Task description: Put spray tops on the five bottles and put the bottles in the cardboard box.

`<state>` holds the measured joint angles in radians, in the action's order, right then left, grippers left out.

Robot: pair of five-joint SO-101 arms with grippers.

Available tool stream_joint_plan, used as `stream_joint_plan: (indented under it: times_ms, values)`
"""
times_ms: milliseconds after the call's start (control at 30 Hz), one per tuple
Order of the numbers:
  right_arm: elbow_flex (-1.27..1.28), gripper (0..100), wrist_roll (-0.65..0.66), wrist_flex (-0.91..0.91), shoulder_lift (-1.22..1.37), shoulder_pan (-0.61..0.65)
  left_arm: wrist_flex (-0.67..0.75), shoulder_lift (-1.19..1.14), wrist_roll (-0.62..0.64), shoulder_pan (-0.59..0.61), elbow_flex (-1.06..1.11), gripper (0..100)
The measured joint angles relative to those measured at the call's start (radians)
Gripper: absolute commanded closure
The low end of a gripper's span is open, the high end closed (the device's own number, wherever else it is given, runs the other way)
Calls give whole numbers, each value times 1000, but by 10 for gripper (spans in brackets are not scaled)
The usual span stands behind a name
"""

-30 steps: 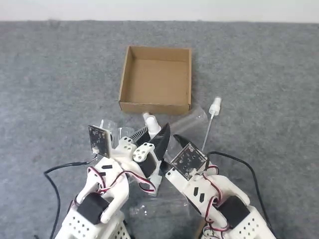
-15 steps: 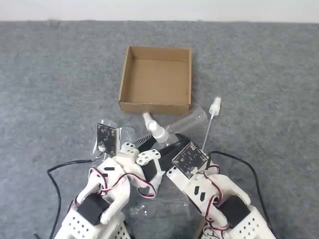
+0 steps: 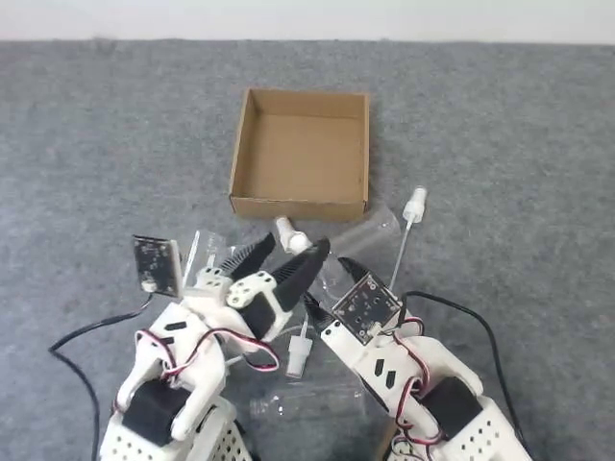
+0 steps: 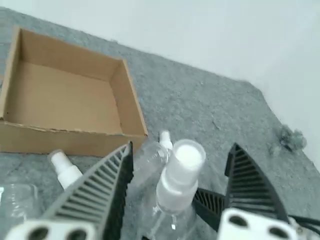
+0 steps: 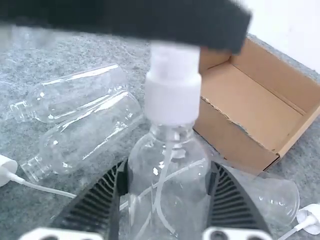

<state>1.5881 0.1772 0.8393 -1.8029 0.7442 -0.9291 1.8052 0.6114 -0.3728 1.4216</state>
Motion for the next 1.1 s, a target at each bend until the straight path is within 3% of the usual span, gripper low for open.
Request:
stream_joint_plan:
  times_ms: [300,667,900,1100]
  values:
    - [0,887,0,0,0,2,-2,0,60,11,0,725]
    - [0,887,0,0,0,2,-2,0,66,11,0,927]
    - [0,887,0,0,0,0,-2,0,71,6,0,934]
    - [0,887,0,0,0,-2,-2,0,71,-84,0,934]
